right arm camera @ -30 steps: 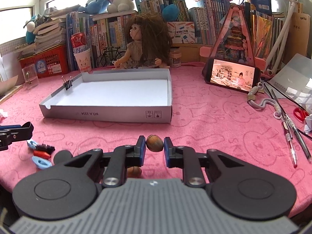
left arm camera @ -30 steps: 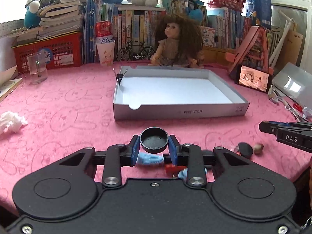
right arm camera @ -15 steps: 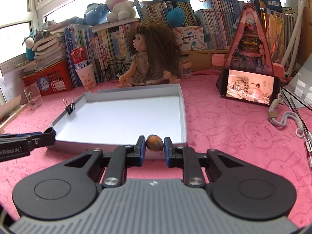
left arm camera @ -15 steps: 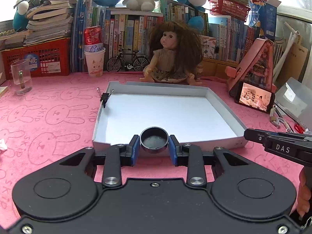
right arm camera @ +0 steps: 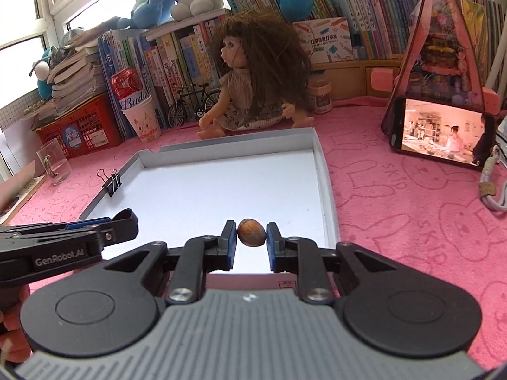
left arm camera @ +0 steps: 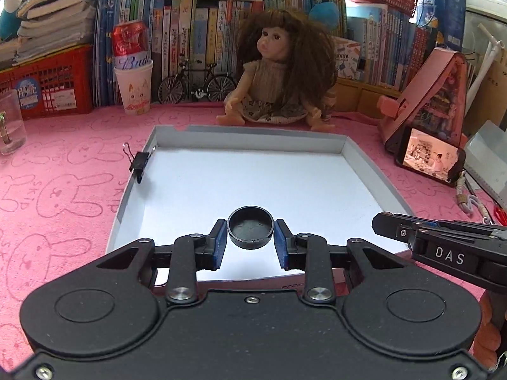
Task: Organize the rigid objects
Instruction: 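Carry the cap with the left tool into the tray while the right carries the hazelnut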
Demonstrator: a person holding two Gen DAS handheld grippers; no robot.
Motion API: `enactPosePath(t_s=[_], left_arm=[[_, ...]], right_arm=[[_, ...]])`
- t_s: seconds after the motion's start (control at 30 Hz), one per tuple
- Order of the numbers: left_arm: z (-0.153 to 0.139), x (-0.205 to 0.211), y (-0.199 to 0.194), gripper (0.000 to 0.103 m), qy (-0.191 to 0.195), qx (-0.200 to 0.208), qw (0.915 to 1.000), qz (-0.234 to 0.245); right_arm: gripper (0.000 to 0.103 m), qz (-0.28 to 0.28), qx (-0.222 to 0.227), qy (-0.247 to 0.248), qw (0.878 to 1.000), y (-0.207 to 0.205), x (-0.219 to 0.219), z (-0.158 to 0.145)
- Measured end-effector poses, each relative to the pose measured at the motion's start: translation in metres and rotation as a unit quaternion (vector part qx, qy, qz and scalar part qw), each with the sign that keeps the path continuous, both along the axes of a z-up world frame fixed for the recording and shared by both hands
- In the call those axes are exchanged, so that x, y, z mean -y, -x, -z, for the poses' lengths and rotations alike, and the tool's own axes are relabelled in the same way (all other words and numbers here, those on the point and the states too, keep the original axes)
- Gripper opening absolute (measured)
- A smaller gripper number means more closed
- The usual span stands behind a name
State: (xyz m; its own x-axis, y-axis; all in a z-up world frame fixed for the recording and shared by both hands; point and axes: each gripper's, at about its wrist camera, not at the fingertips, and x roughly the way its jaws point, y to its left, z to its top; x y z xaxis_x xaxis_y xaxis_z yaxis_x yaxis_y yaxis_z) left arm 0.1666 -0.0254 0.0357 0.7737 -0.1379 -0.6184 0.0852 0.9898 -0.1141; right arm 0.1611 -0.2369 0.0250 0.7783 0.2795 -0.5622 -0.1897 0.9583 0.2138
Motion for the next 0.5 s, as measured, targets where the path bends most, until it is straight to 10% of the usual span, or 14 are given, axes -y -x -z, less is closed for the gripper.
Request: enactPosePath(t_s=[0.5], left_arm=[[0.023,0.002,-0.021,0.030,-0.008,-0.034,0.9994,0.000]], right_arm=[[0.025,-0.007,-0.039,0.034,0.999,-0.024,-0.015,0.014]])
